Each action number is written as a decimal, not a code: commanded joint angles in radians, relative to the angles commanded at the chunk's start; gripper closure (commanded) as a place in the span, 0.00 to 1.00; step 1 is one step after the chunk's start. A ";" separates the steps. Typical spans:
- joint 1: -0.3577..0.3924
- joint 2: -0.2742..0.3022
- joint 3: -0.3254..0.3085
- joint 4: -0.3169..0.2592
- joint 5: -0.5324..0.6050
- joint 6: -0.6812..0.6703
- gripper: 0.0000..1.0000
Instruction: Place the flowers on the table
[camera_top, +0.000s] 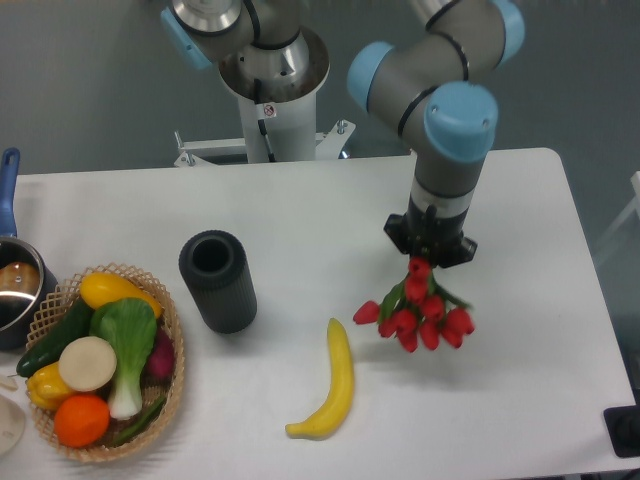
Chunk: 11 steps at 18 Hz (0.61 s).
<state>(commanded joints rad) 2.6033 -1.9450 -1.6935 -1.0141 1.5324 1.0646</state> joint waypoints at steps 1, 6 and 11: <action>-0.008 -0.009 0.002 0.002 0.002 0.002 0.76; -0.008 -0.015 0.006 0.002 0.002 0.005 0.00; 0.001 0.014 0.011 0.002 0.012 0.000 0.00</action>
<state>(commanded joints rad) 2.6046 -1.9314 -1.6827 -1.0124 1.5447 1.0646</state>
